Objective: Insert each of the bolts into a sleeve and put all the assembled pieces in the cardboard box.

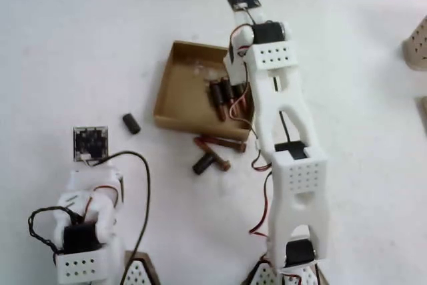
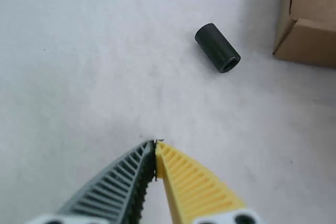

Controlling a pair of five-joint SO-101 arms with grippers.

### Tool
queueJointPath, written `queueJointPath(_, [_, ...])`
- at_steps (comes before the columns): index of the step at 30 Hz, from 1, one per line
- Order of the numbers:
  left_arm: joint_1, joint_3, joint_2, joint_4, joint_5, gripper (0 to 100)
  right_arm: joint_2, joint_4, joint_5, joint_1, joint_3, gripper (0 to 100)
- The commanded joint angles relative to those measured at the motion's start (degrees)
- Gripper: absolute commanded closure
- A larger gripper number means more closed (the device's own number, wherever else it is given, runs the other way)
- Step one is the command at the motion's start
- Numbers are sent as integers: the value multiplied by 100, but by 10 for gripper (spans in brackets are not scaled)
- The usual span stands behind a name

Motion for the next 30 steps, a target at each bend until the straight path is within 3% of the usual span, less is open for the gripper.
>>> queueJointPath(1, [75,-26,119,18,-70,977,-101,637,-308,-145,-624,981])
queueJointPath(9, [75,-26,119,18,-70,977,-391,629,-721,-224,299,981])
queueJointPath(17, [75,-26,119,9,-70,977,-2202,470,-721,-787,2479,981])
queueJointPath(25, [75,-26,119,9,-70,977,-3512,-145,-976,-1200,4967,981])
queueJointPath(30, [75,-26,119,18,-70,977,-4224,-1130,-1046,-1710,6629,981])
